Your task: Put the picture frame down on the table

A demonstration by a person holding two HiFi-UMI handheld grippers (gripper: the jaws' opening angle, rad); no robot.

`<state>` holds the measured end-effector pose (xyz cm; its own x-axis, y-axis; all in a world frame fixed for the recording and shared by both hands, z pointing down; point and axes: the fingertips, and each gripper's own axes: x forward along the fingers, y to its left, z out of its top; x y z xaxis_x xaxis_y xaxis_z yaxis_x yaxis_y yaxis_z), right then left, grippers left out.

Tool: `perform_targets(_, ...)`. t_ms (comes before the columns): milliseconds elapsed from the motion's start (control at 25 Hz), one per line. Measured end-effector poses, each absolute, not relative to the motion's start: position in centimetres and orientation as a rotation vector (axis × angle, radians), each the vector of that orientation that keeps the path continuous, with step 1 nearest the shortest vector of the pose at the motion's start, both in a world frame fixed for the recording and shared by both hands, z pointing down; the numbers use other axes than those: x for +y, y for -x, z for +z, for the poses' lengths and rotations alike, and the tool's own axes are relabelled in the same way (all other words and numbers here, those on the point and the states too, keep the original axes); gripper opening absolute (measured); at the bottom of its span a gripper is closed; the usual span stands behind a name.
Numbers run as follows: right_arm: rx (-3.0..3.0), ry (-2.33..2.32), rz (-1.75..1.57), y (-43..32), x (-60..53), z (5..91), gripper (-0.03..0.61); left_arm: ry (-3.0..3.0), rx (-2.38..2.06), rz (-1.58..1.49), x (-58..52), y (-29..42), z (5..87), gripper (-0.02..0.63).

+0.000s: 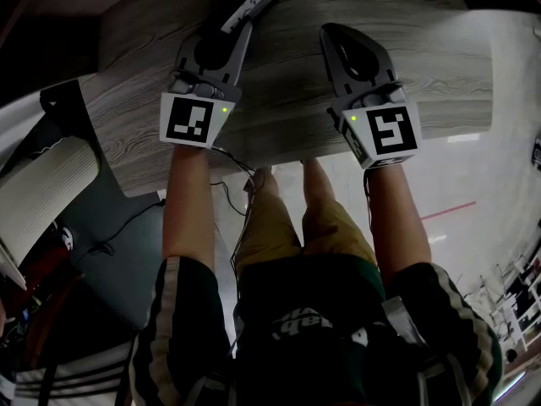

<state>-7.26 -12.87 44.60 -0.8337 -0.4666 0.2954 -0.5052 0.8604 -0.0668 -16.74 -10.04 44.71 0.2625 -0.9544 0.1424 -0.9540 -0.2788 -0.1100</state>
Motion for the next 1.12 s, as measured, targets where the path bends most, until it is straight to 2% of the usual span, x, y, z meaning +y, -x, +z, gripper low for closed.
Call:
perform_targets(320,-2.730,-0.741,0.224,7.2,-12.9,45.1,0.035,2.472,1.893,-0.291,-10.3,17.2,44.7,0.043)
perform_targets(600,-2.728,-0.737,0.225,7.1,-13.0,45.2,0.035,2.463,1.918,-0.283,-10.3,17.5,44.8,0.101)
perform_targets(880,-2.740,-0.732,0.218,7.1,-12.8,45.0,0.035,2.474,1.917,-0.268,-10.0,17.4,44.7,0.123)
perform_targets(960,-2.760,-0.735,0.209,7.3,-12.8,44.8,0.035,2.483,1.914,-0.265,-9.9,17.3,44.8,0.111)
perform_targets(1000,-2.745,-0.738,0.217,7.1,-12.7,45.0,0.035,2.485,1.919,-0.260,-9.8,17.3,44.8,0.063)
perform_targets(1120,-2.756,-0.738,0.212,7.1,-12.6,44.9,0.035,2.478,1.936,-0.253,-9.9,17.4,44.8,0.058)
